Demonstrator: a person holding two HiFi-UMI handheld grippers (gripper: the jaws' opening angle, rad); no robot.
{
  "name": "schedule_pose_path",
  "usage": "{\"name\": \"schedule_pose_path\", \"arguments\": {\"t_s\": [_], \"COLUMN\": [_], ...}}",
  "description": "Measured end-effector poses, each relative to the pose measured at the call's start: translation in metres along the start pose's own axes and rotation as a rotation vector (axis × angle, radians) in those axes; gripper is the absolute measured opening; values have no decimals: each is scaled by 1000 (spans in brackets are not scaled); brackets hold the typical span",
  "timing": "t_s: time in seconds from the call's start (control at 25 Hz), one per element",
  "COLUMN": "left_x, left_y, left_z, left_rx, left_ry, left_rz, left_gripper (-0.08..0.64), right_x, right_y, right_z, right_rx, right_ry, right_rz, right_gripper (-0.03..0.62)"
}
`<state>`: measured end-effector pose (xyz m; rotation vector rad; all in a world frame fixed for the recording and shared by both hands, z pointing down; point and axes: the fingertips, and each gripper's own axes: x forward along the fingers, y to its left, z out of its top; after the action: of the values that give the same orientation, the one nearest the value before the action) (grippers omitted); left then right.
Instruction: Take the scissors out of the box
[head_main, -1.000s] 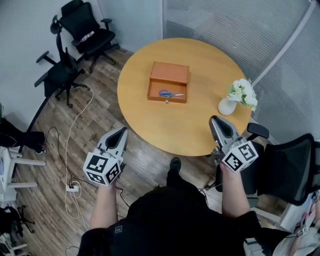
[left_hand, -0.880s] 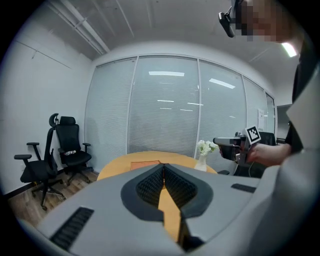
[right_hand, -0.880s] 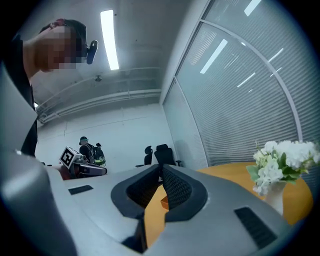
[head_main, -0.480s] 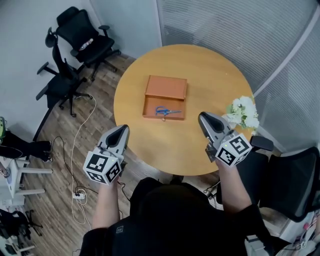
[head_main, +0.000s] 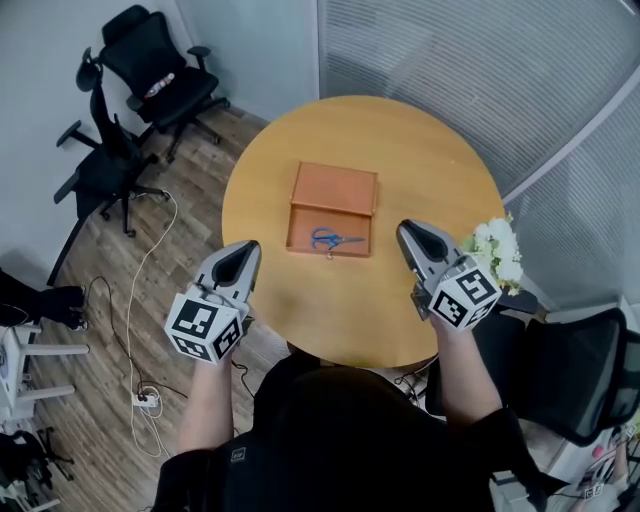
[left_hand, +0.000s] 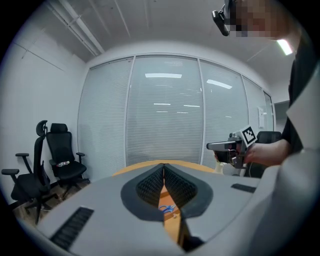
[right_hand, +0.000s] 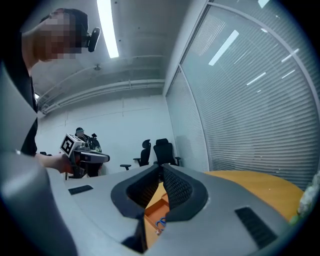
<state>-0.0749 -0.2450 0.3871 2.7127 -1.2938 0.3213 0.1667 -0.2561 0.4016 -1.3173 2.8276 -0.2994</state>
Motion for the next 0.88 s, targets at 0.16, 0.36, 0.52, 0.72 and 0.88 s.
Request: {"name": "schedule_pose_path", "arguments": {"t_s": [0.16, 0.36, 0.52, 0.72, 0.88], "left_x": [12, 26, 36, 57, 62], "left_y": [30, 51, 58, 58, 67], "left_z": [0, -6, -14, -34, -34], "left_rx": [9, -13, -34, -55, -91], "left_ry": [-2, -11, 3, 37, 32], "left_rz": [-29, -69, -111, -117, -104], "left_gripper": [14, 14, 14, 14, 14], "right_x": [33, 63, 85, 97, 121], "right_y": [-1, -1, 4, -1, 8], "right_z": [-3, -13, -21, -37, -49], "right_rx": [-36, -61, -75, -101, -139], "right_ry": [52, 117, 173, 212, 285], "right_rz": [-18, -35, -30, 2, 43], "right_gripper": [40, 40, 40, 40, 41]}}
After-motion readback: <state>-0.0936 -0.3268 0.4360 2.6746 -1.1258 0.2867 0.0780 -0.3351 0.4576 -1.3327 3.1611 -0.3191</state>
